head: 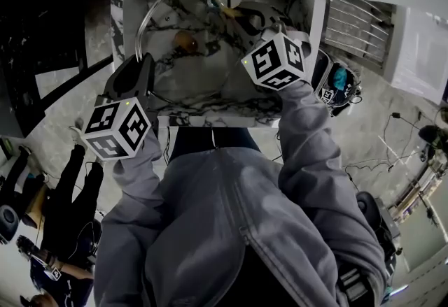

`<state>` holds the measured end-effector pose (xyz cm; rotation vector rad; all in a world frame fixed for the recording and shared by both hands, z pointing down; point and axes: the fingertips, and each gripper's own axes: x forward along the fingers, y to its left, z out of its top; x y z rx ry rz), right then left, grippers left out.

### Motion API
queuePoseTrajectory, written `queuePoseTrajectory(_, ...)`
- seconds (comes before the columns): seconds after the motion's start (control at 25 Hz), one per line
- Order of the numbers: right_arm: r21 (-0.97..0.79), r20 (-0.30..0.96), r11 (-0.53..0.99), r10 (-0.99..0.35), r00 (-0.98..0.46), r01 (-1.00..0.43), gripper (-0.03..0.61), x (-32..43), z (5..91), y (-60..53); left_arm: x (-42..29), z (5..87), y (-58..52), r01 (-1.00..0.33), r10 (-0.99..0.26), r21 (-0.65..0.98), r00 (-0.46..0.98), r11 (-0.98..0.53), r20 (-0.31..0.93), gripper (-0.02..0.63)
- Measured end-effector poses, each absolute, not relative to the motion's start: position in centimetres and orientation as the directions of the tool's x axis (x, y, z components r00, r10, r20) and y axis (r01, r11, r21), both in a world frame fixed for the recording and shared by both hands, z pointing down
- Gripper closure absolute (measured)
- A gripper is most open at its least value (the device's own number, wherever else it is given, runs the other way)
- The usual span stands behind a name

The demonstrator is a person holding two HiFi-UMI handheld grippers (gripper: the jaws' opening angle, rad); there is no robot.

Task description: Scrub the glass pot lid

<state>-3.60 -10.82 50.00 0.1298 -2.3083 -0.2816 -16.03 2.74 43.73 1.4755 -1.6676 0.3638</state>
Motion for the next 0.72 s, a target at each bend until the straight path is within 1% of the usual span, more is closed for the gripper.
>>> queuePoseTrajectory(0.2, 0.299, 0.726, 0.953, -0.202, -0.658, 0.037, 0.522, -4.9, 52.8, -10.6, -16.3, 43.8, 2.7, -0.912, -0.661, 0.315, 0.067, 0.263, 0.747, 0.534)
queuePoseTrajectory(0.36, 0.29, 0.749, 0.953, -0.17, -0.64, 0.088, 0.522, -5.4, 55.1, -10.1, -16.5, 43.9, 2.5, -0.907, -0.664, 0.325, 0.069, 0.27, 0.745, 0.532)
queuePoseTrajectory(0.64, 0.156, 0.83, 0.971, -0.031, -0.556, 0.179, 0.522, -4.2, 59.0, -7.0, -16.8, 44.0, 2.3, -0.896, -0.665, 0.339, 0.068, 0.287, 0.743, 0.526)
queuePoseTrajectory(0.72, 0.113, 0.845, 0.976, 0.005, -0.535, 0.186, 0.522, -3.5, 59.6, -5.8, -16.9, 44.3, 2.6, -0.889, -0.661, 0.342, 0.063, 0.303, 0.748, 0.525)
